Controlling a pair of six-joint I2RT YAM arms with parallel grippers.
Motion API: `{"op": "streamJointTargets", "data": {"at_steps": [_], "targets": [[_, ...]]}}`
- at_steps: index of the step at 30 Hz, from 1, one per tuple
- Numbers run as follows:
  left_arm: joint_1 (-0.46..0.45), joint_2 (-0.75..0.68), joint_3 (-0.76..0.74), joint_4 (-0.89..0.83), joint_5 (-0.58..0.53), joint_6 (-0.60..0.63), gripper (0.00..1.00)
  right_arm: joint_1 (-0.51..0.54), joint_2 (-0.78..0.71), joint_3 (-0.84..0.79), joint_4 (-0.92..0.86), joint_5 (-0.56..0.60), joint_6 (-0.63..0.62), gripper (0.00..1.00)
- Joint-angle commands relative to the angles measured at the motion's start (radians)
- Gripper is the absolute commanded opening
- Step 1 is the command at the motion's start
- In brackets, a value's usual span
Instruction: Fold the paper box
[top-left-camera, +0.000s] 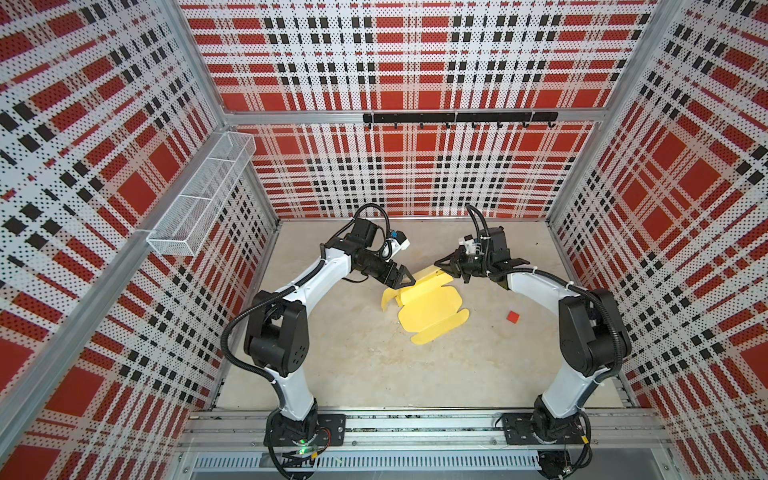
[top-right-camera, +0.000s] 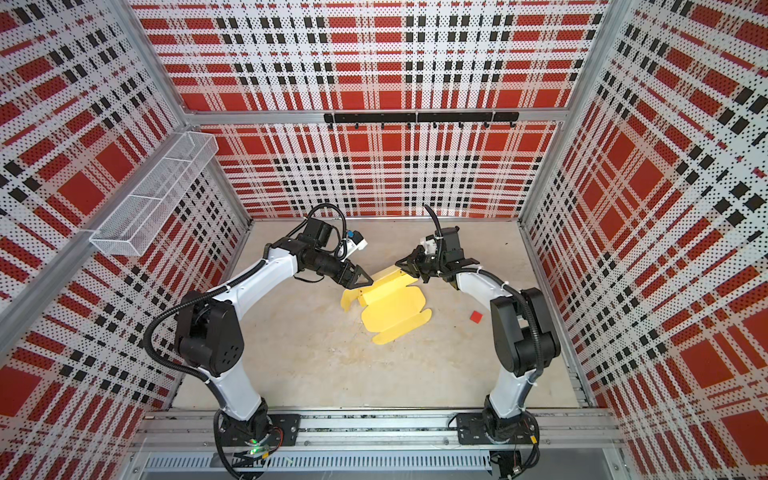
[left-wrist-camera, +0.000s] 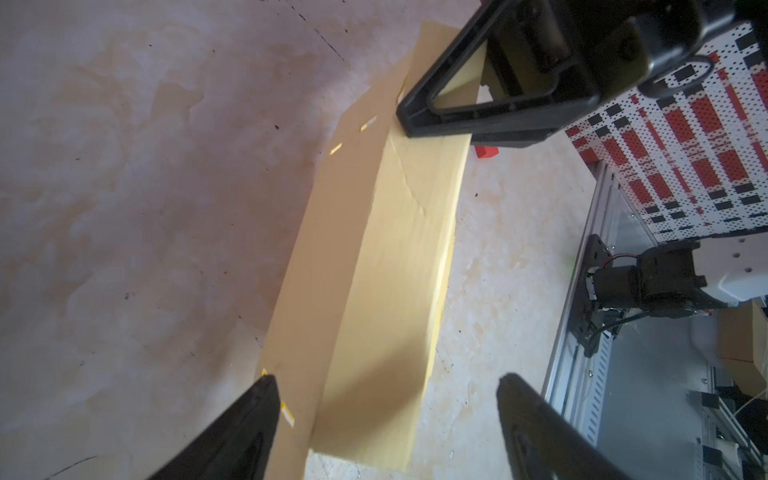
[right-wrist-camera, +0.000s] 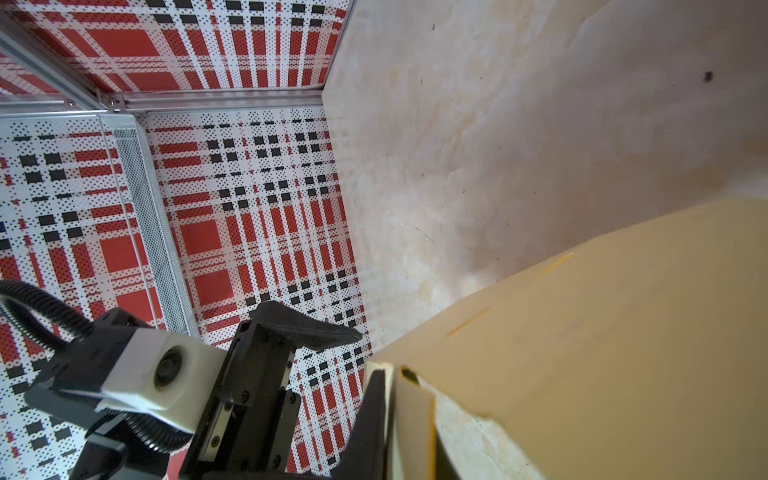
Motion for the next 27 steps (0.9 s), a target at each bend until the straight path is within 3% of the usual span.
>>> {"op": "streamJointTargets", "data": {"at_steps": [1,10,22,27], "targets": [[0.002,0.045,0.027,-0.028,0.037,0.014,0.85,-0.004,0.037,0.013,0.009,-0.039,-0.038,0.11],[-0.006,0.123,0.048,-0.048,0.008,-0.001,0.83,-0.005,0.089,-0.003,0.110,-0.029,0.022,0.13],[-0.010,0.134,0.058,-0.052,-0.066,0.002,0.72,0.000,0.063,-0.061,0.201,0.017,0.064,0.31],[-0.032,0.128,0.056,-0.058,-0.111,0.013,0.71,0.011,0.050,-0.085,0.193,0.042,0.067,0.31]]}}
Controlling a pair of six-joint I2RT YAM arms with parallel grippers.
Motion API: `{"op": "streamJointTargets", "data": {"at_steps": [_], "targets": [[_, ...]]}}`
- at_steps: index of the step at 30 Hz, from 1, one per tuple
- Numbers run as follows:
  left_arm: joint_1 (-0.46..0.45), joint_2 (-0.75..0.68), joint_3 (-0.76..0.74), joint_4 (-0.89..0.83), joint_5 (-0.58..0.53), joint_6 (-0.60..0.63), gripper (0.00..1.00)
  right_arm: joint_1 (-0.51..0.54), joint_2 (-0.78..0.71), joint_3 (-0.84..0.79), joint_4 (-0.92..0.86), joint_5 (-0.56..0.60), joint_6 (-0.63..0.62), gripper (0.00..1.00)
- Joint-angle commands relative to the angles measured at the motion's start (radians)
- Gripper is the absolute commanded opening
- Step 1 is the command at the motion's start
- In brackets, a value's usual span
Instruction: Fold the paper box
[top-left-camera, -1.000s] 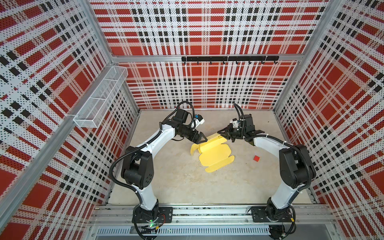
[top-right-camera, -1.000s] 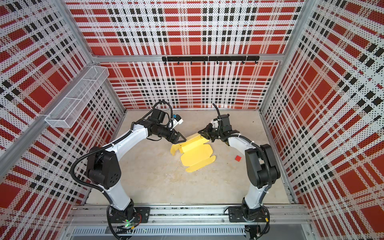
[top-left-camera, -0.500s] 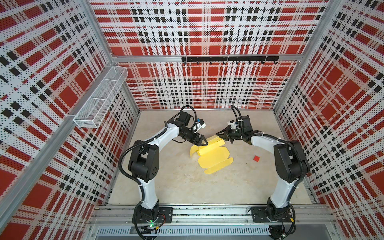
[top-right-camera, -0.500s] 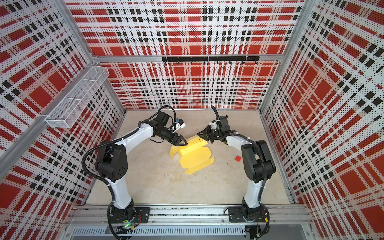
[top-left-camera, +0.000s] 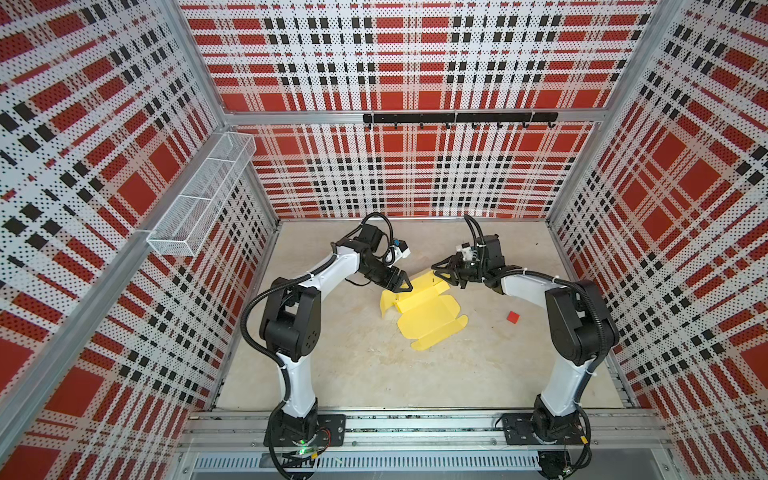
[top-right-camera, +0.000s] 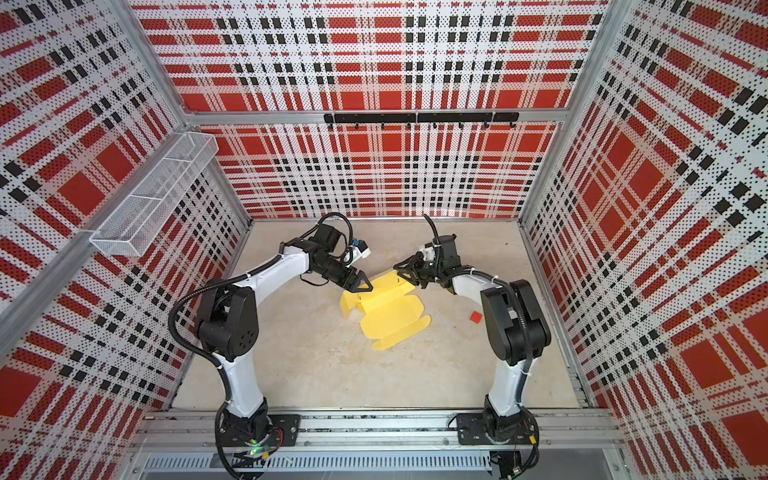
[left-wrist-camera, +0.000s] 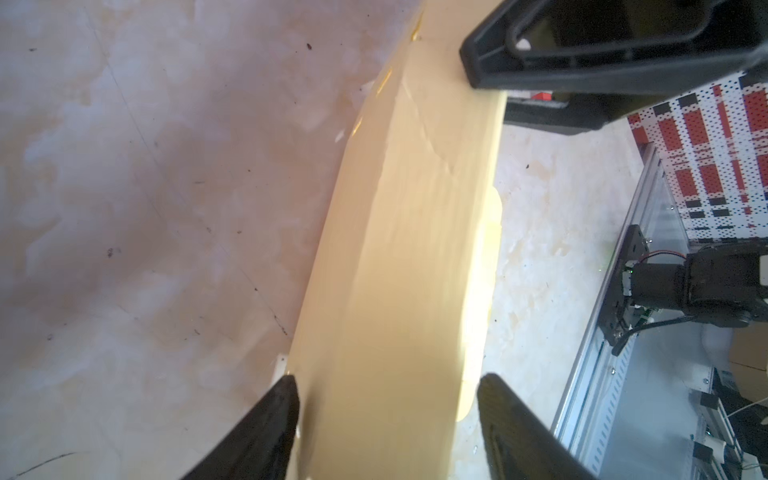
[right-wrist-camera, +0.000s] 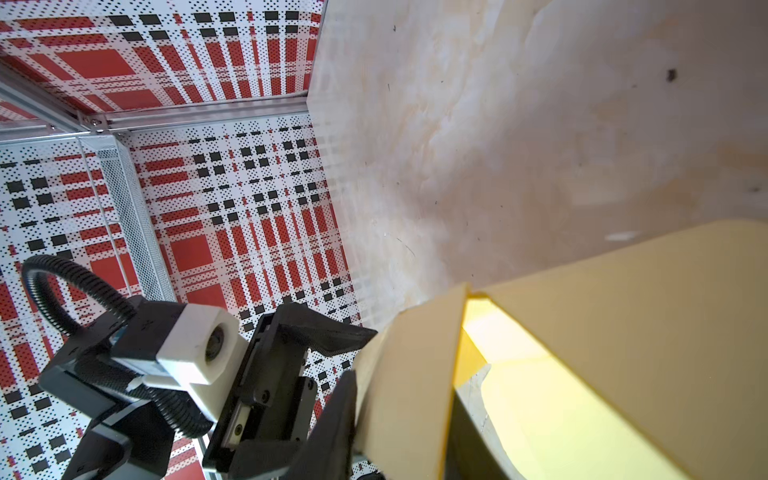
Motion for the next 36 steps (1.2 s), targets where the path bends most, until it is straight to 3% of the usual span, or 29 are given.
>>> {"op": "streamJointTargets", "data": {"at_steps": [1,13,20,28,36], "targets": [[-0.019,-0.007,0.002,0.006,-0.031,0.014,0.71,0.014,-0.037,-0.023,0.046,0.035,0.003,0.32],[-0.051,0.000,-0.013,0.011,-0.089,0.024,0.71,0.058,-0.027,-0.007,0.057,0.062,0.020,0.32],[-0.068,-0.006,-0.036,0.022,-0.119,0.050,0.65,0.085,-0.019,0.013,0.057,0.070,0.021,0.32],[-0.084,-0.025,-0.024,0.011,-0.141,0.052,0.63,0.089,-0.020,0.003,0.070,0.070,0.014,0.07],[-0.082,-0.102,-0.032,0.008,-0.106,0.031,0.72,0.070,-0.031,-0.003,0.093,0.047,-0.011,0.04]]}}
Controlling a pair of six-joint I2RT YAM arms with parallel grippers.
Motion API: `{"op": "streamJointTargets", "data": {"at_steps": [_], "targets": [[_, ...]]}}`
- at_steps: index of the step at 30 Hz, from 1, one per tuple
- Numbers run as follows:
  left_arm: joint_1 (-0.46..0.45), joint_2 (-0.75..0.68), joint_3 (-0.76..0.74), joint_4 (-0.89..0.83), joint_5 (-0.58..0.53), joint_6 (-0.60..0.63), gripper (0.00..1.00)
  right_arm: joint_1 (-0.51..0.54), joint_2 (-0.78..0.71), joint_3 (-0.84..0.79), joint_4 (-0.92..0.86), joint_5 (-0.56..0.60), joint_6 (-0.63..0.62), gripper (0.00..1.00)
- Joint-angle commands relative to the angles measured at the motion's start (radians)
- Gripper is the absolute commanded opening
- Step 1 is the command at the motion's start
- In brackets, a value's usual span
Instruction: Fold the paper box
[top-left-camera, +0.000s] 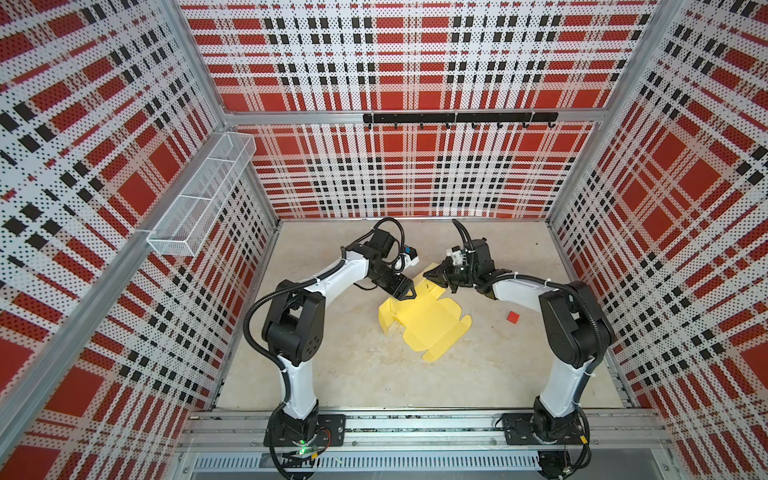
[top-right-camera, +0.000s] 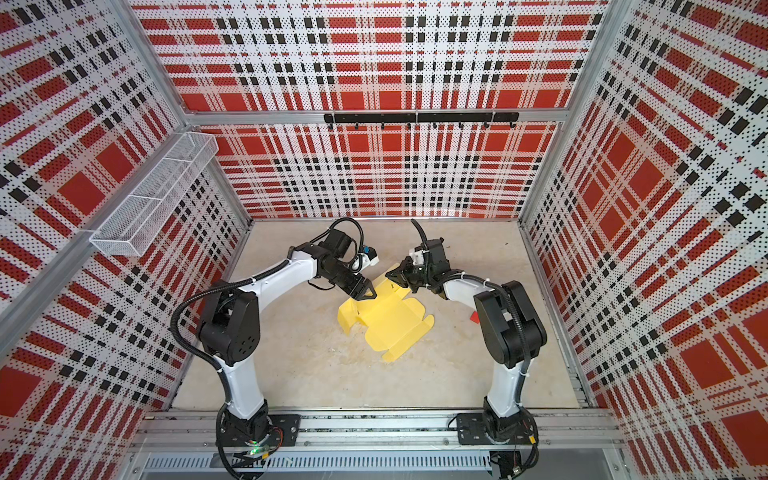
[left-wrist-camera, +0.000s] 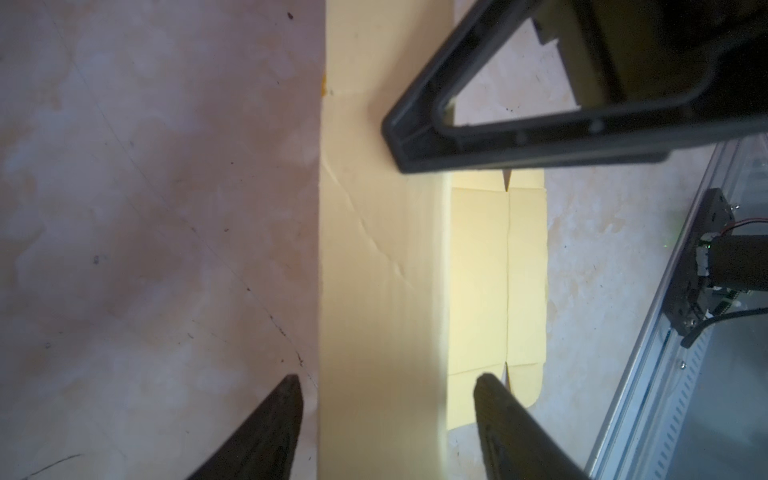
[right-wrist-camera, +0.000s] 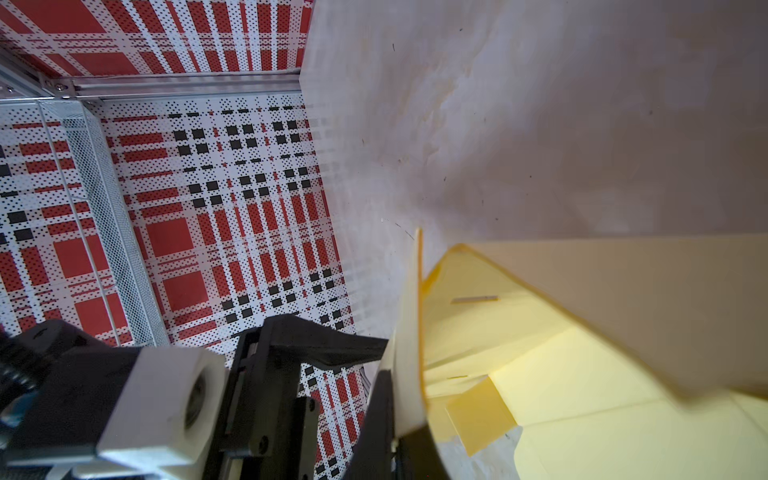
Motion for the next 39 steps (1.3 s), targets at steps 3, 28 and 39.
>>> {"op": "streamJointTargets", "data": {"at_steps": [3,28,39], "targets": [[0.024,-0.094,-0.034,0.022,0.083,-0.037,0.75,-0.017,-0.023,0.002,0.062,-0.015,-0.060,0.05],[0.007,0.025,-0.046,0.062,0.050,-0.080,0.62,-0.081,0.063,-0.151,0.440,-0.091,-0.041,0.11],[-0.002,0.022,-0.057,0.073,0.051,-0.076,0.59,-0.082,0.092,-0.193,0.570,-0.089,0.023,0.28]]}}
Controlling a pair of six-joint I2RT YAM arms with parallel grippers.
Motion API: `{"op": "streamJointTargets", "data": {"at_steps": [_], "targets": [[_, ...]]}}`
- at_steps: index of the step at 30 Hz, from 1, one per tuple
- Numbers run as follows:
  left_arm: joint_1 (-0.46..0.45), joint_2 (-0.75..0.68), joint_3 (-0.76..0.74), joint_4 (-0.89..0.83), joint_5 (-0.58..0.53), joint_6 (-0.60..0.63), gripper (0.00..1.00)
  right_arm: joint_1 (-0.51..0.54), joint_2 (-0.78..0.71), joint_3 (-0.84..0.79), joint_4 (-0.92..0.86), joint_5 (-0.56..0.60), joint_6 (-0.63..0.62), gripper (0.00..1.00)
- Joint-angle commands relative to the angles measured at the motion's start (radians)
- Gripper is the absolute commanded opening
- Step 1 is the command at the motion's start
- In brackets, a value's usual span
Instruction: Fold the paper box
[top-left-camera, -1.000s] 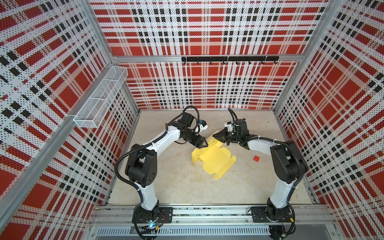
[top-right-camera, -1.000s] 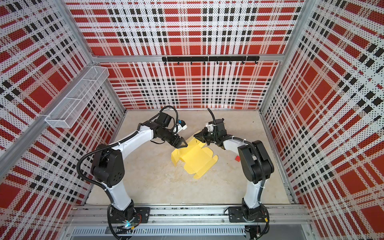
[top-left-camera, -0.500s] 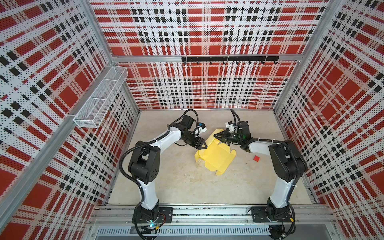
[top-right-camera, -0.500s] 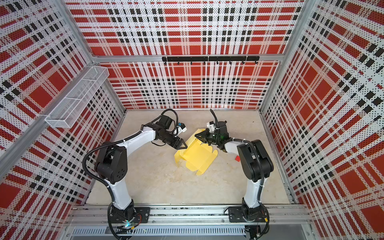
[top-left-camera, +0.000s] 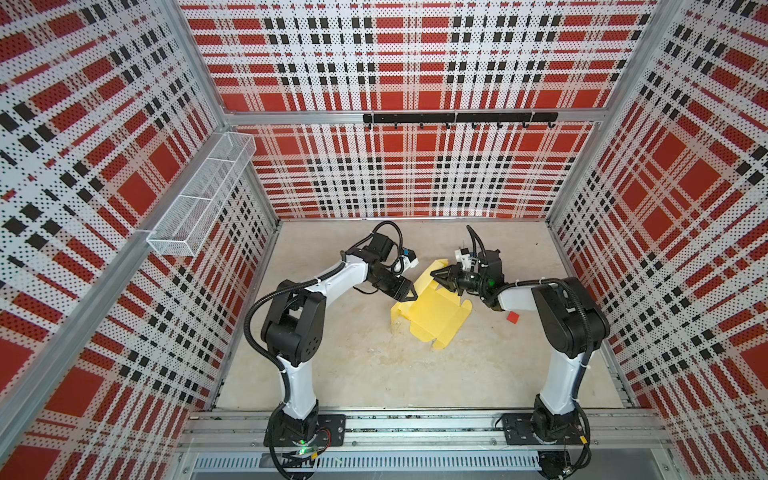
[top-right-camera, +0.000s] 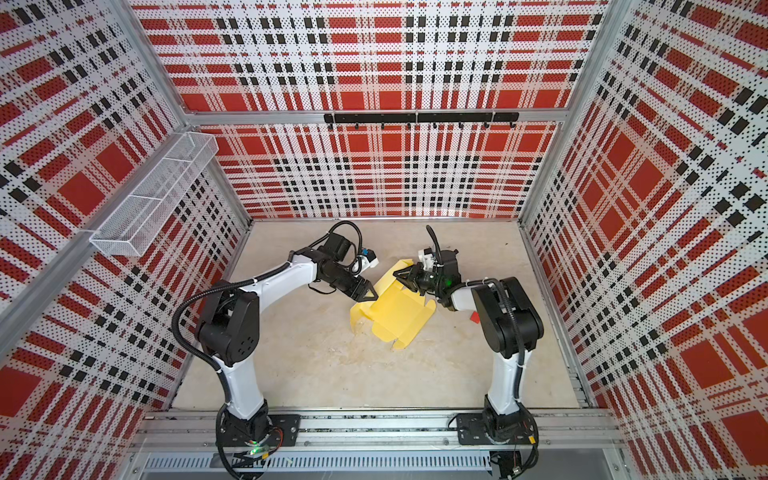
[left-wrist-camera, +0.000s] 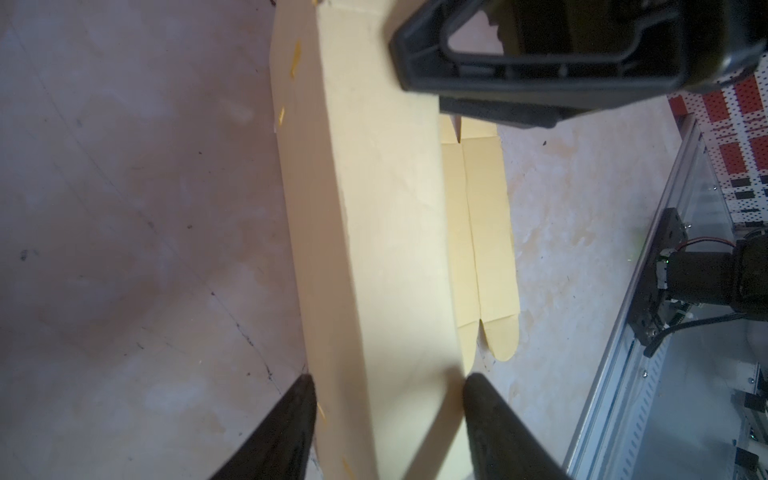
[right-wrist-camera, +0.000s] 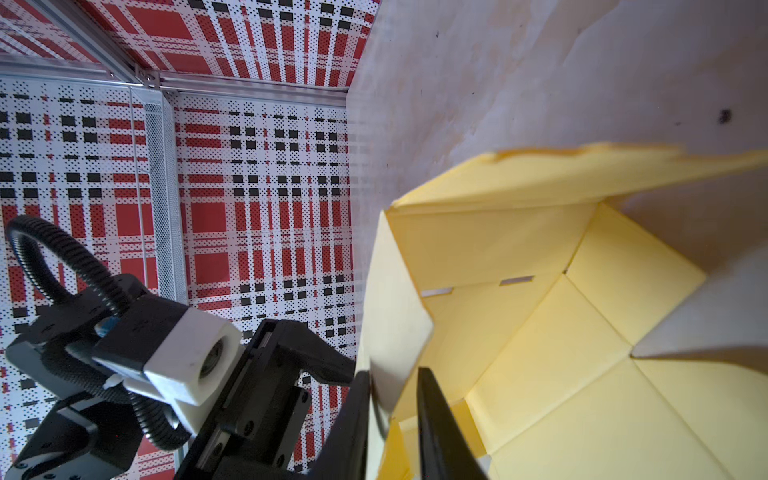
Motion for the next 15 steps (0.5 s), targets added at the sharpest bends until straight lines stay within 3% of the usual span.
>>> {"op": "streamJointTargets", "data": {"at_steps": [1,15], "targets": [[-0.006,0.017,0.008,-0.005,-0.018,-0.003,0.59,-0.002,0.015,-0.007,0.101,-0.002,0.024,0.30],[-0.011,0.019,0.009,-0.007,-0.024,-0.001,0.58,0.049,0.016,0.015,0.088,0.018,0.029,0.36]]}}
